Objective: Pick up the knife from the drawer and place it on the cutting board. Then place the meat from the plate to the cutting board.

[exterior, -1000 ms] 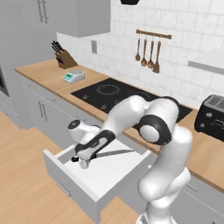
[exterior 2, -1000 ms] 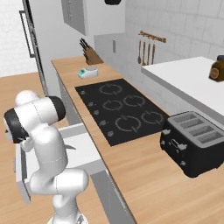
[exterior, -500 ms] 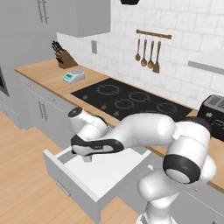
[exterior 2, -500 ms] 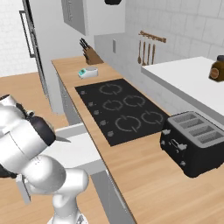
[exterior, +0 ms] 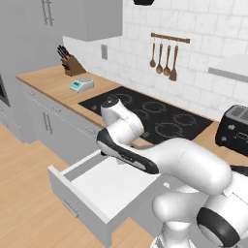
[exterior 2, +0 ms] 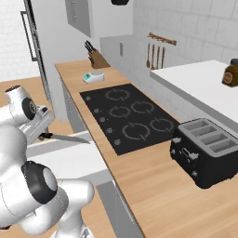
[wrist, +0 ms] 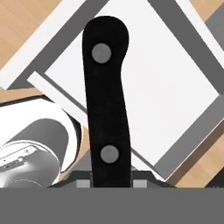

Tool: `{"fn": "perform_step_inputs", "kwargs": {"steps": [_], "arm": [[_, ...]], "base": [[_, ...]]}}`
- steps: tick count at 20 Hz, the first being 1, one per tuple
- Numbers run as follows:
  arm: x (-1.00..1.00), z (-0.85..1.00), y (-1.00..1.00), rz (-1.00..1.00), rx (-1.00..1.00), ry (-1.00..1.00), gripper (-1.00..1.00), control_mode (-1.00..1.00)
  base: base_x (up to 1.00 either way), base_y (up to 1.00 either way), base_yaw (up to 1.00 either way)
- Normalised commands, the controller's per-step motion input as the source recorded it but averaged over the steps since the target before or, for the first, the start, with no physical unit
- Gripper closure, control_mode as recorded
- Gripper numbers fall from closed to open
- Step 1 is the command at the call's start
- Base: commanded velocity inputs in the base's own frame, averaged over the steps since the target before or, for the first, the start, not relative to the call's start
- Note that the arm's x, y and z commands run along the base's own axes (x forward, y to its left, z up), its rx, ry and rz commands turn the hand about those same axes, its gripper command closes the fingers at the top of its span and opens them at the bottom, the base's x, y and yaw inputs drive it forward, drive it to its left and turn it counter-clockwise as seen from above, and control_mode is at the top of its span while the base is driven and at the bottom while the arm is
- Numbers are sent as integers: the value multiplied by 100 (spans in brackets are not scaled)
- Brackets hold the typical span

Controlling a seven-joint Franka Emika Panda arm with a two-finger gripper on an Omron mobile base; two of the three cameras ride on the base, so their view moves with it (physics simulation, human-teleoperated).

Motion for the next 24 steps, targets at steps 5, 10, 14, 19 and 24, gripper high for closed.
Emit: {"fn": "perform_step_inputs", "kwargs": {"steps": [5,10,14,19,24], "arm": [[-5,1,-96,0,4,0,100,-100],[1,4,-70,0,13,-8,100,-100],[11,5,-54,0,11,0,100,-100],[3,0,-50,0,9,1,100,-100],[-4,0,-26,0,2,0,100,100]], "base": [[0,0,0],[0,0,0],[0,0,0],[0,0,0],[-5,-3,0]]}}
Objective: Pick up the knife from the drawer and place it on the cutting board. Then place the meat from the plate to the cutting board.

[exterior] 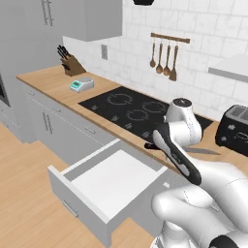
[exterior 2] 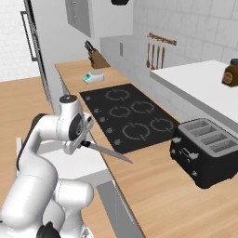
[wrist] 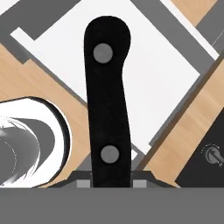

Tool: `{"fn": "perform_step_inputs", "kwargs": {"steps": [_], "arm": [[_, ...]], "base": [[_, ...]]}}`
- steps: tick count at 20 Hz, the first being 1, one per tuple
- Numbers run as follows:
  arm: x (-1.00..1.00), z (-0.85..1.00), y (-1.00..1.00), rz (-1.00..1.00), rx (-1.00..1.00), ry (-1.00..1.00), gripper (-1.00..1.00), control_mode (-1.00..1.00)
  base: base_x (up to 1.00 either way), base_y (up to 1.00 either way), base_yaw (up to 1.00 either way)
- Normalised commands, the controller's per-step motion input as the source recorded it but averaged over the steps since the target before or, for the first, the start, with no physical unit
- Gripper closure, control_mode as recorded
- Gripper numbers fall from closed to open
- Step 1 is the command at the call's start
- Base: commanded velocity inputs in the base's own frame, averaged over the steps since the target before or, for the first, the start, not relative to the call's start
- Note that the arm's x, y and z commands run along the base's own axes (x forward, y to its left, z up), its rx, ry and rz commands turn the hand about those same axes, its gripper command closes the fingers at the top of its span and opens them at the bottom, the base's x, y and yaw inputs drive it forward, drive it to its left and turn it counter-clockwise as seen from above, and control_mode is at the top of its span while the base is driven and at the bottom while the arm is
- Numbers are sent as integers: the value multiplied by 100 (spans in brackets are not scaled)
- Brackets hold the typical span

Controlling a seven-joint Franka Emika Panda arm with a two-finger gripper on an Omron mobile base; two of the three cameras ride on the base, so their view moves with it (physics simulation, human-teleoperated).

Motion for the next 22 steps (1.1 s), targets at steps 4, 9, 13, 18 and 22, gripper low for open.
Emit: {"fn": "perform_step_inputs", "kwargs": {"steps": [4,9,13,18,22], "arm": [[0,0,0,0,0,0,100,100],[0,0,0,0,0,0,100,100],[0,0,0,0,0,0,100,100],[0,0,0,0,0,0,100,100],[0,0,0,0,0,0,100,100]], "base": [[-40,-1,-1],[-85,0,-15],[-75,1,-25],[-45,0,-37],[-17,-19,-53]]}}
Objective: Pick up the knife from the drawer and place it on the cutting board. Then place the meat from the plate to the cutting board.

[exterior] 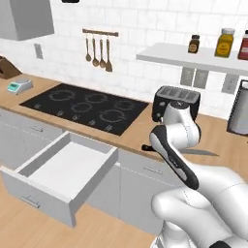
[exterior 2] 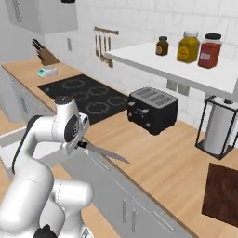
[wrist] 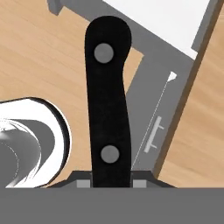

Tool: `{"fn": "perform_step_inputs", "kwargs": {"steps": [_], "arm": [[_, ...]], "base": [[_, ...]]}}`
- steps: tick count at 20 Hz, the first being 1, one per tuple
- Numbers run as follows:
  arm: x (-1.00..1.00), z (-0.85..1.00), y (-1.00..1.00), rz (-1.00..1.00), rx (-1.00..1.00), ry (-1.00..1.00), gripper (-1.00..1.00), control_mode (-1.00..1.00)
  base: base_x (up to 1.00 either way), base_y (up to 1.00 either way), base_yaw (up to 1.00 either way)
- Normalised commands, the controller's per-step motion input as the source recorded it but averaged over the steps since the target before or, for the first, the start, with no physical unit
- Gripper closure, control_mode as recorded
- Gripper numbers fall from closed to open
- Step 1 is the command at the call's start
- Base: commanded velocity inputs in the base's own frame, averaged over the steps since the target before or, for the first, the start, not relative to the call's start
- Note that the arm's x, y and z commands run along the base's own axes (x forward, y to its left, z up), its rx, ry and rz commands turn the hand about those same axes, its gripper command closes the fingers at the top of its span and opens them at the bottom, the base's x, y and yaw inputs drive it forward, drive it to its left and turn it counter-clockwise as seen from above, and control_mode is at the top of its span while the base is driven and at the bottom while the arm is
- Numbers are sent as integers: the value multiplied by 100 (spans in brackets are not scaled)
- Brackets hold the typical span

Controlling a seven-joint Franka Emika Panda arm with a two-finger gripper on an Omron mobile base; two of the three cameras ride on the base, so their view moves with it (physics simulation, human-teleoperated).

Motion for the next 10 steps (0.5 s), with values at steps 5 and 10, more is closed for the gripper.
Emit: {"fn": "perform_step_inputs", "kwargs": {"steps": [5,10], "arm": [[0,0,0,0,0,0,100,100],[0,0,0,0,0,0,100,100]], "base": [[-1,-52,-52],[-20,-75,-51]]}}
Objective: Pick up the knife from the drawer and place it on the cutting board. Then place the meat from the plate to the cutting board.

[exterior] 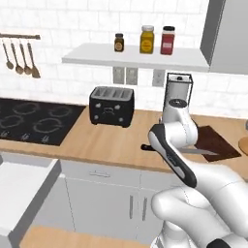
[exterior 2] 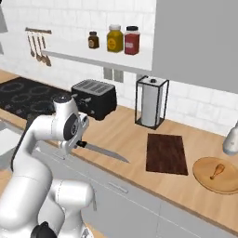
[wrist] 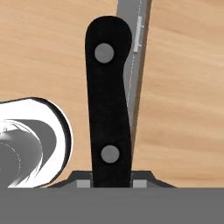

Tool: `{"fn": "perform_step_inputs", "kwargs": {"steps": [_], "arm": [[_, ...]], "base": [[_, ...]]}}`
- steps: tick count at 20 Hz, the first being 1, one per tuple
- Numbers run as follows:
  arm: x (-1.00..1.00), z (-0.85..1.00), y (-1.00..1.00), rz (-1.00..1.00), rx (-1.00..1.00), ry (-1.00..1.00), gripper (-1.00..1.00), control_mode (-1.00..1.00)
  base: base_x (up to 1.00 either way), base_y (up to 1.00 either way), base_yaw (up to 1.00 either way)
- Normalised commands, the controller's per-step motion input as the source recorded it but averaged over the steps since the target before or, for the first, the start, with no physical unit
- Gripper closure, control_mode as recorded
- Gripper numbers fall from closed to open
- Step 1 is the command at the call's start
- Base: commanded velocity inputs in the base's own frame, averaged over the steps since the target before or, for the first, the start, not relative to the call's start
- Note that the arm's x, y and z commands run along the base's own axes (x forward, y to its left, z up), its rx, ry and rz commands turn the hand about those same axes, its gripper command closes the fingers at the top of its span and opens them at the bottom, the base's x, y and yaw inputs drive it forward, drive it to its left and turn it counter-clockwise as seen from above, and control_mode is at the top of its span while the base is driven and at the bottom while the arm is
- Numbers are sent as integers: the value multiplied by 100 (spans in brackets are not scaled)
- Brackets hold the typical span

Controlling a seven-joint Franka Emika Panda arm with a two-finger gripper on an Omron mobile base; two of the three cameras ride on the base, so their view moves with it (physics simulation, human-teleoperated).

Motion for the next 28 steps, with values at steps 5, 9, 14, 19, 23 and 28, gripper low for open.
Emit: {"fn": "perform_step_inputs", "kwargs": {"steps": [5,9,14,19,23,28], "arm": [[0,0,0,0,0,0,100,100],[0,0,0,0,0,0,100,100],[0,0,0,0,0,0,100,100],[0,0,0,0,0,0,100,100],[0,0,0,0,0,0,100,100],[0,0,0,0,0,0,100,100]], "base": [[-12,-55,-49],[2,-6,-51],[18,-2,-48],[41,19,-38],[85,25,-9],[38,-2,2]]}}
